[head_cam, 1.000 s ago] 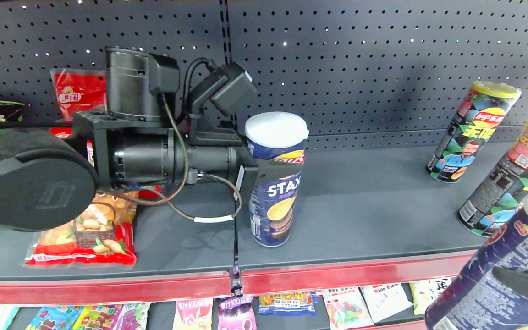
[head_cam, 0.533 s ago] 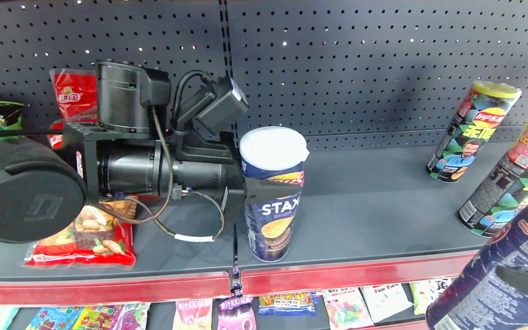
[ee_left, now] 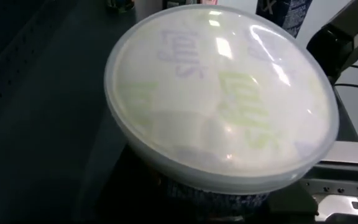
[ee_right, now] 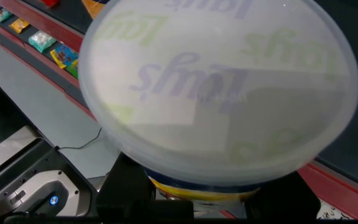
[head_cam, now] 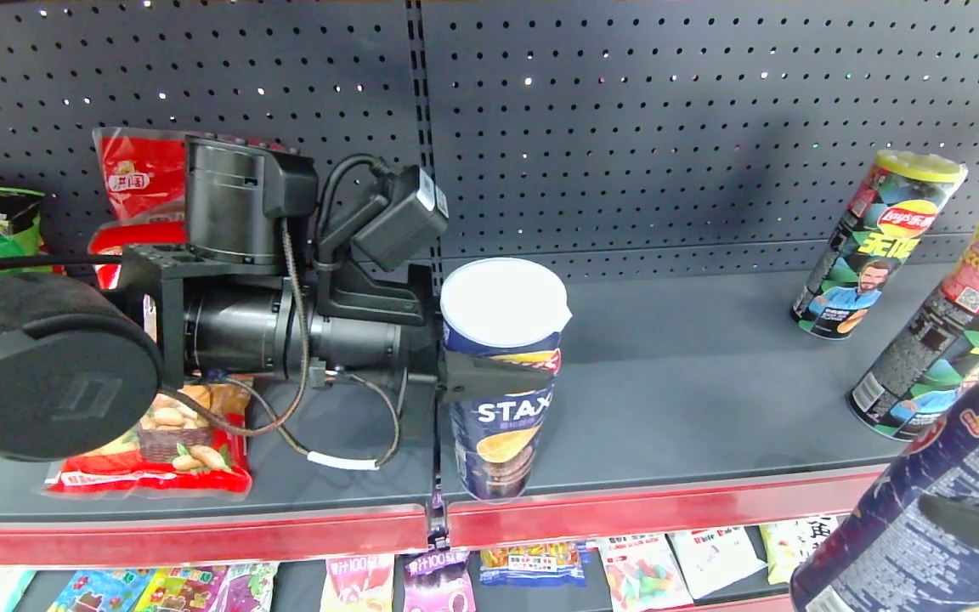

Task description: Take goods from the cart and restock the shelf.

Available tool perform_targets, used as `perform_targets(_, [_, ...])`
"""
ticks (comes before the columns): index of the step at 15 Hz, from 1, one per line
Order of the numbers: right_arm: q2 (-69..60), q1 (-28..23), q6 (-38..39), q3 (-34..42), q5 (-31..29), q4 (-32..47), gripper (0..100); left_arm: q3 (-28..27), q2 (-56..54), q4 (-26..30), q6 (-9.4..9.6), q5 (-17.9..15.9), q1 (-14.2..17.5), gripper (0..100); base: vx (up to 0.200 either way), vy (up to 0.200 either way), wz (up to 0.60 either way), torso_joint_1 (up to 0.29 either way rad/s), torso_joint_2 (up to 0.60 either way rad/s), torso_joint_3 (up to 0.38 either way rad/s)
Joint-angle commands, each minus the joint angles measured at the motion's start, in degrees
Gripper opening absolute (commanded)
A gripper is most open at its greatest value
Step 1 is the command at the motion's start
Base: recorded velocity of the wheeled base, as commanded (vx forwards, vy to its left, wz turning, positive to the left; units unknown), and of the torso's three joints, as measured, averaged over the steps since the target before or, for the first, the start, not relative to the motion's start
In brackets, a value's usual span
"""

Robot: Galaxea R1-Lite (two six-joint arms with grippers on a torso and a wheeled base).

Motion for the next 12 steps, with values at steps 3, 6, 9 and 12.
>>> perform_targets(3, [0.29,0.10,-0.04,0.07,0.04,0.01,0,0.12,1.08,-0.10,0.05,-0.02,1.73,0,0.000,0.000,0.00,0.000,0.00,0.000])
perform_targets(6, [0.55,0.10,-0.04,-0.10,0.04,-0.07,0,0.39,1.52,-0.10,0.23,-0.99,2.09,0,0.000,0.000,0.00,0.000,0.00,0.000])
perform_targets(9, [1.08,0.10,-0.04,-0.63,0.04,-0.16,0,0.92,1.43,-0.10,0.23,-0.99,2.17,100,0.000,0.000,0.00,0.000,0.00,0.000])
perform_targets(12, [4.51,0.10,-0.13,-3.44,0.39,-0.43,0,1.27,0.82,-0.10,0.23,-0.99,2.88,100,0.000,0.000,0.00,0.000,0.00,0.000])
